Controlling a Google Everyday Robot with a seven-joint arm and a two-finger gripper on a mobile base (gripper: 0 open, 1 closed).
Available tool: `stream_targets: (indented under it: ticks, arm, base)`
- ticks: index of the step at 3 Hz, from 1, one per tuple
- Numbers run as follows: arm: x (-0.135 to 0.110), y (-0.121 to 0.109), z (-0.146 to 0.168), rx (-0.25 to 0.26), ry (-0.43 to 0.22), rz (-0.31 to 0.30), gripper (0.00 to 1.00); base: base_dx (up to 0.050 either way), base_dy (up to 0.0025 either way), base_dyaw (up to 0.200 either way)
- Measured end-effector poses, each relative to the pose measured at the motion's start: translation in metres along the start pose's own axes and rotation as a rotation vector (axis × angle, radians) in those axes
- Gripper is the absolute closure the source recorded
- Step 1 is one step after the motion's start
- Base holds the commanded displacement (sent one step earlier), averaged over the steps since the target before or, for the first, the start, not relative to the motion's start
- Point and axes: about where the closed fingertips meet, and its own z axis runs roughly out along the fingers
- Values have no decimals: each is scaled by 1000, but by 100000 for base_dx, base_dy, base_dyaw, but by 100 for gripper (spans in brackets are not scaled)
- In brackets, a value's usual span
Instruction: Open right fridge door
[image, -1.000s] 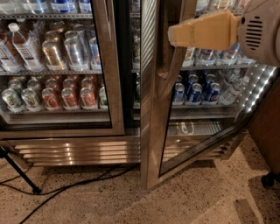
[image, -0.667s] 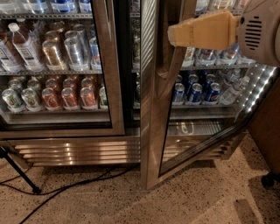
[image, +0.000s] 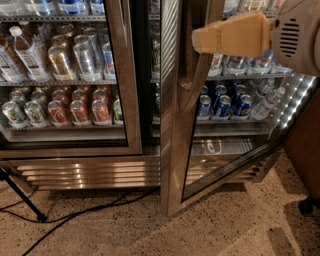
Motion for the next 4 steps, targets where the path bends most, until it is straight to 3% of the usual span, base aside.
stream_targets:
  ticks: [1, 4]
  arm:
    - [0, 0, 0, 0, 0, 0, 0]
    - [-1, 2, -2, 9, -5, -4, 0]
  base:
    - [0, 0, 0]
    - [0, 0, 0]
